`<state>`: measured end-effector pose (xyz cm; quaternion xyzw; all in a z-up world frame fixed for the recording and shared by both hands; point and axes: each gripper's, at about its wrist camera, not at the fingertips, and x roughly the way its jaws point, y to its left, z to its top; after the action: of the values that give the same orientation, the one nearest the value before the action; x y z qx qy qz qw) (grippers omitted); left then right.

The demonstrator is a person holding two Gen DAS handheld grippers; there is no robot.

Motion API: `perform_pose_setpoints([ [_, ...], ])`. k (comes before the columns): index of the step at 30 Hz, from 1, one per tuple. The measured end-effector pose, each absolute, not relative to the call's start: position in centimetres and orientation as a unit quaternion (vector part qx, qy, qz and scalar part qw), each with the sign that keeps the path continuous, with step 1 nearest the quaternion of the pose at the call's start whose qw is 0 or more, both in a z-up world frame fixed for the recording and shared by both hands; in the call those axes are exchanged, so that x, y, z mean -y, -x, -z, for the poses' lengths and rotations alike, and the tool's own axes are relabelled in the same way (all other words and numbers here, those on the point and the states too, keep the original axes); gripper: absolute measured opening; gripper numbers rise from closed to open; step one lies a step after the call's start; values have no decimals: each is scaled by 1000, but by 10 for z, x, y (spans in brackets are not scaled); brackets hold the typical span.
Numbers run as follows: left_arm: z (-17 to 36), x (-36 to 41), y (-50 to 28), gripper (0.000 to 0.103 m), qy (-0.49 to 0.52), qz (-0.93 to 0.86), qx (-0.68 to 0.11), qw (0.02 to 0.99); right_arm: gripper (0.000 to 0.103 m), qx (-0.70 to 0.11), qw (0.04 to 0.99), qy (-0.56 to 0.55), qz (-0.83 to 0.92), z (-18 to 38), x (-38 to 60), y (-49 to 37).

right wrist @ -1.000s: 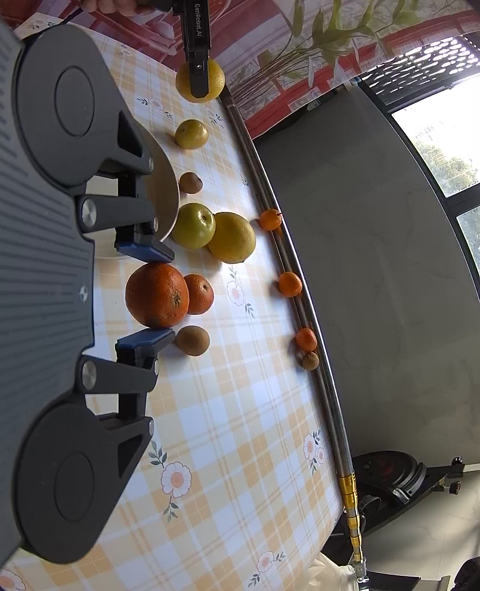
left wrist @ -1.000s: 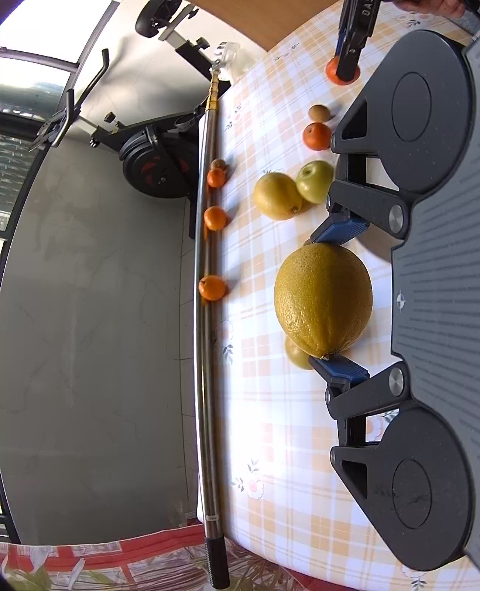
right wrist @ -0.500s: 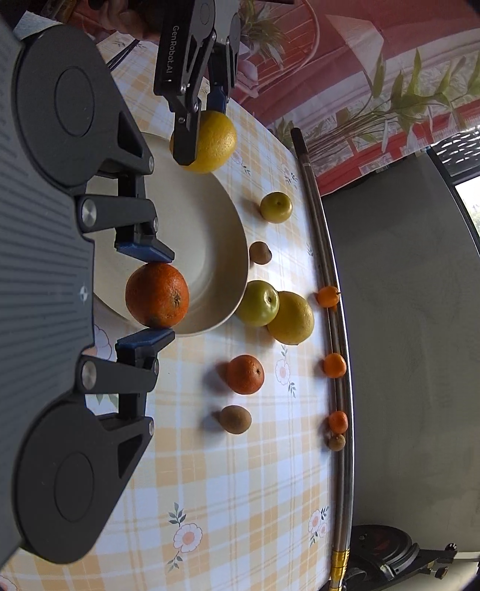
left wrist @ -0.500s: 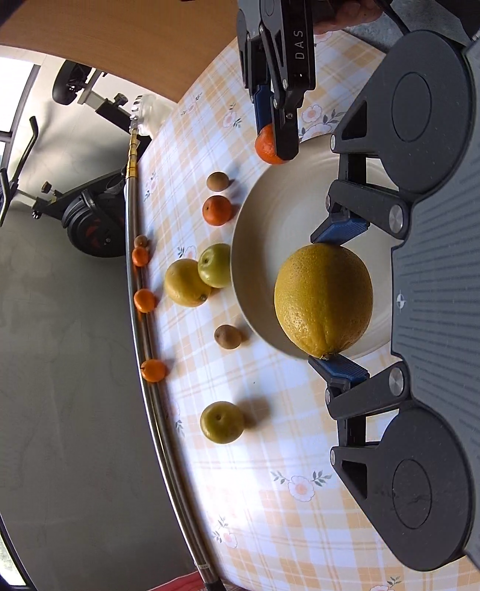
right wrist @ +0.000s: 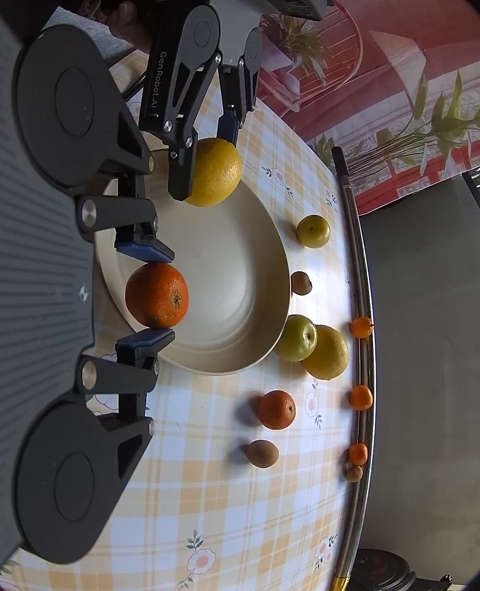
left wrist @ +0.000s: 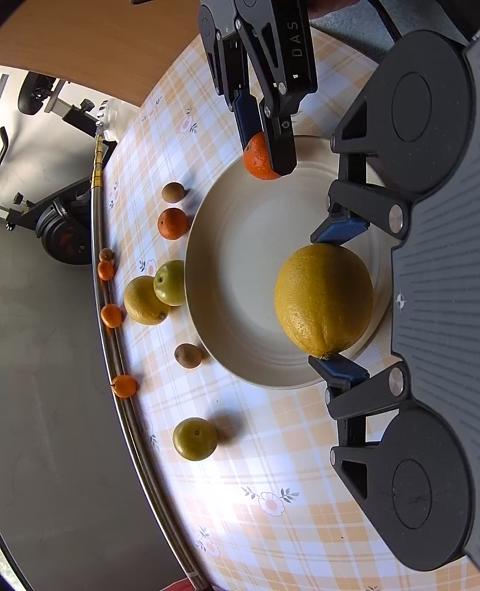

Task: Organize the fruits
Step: 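Carry both fruits over the white plate and open both grippers to drop them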

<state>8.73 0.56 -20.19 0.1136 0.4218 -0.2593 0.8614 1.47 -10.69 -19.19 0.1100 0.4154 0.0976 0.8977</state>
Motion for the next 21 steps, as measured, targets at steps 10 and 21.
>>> perform_pose_setpoints([
  [10, 205, -1, -74, 65, -128, 279, -422, 853, 42, -421, 895, -105, -101, 192, 96, -9],
  [21, 196, -13, -73, 66, -84, 293, -421, 854, 42, -426, 892, -101, -111, 194, 90, -7],
])
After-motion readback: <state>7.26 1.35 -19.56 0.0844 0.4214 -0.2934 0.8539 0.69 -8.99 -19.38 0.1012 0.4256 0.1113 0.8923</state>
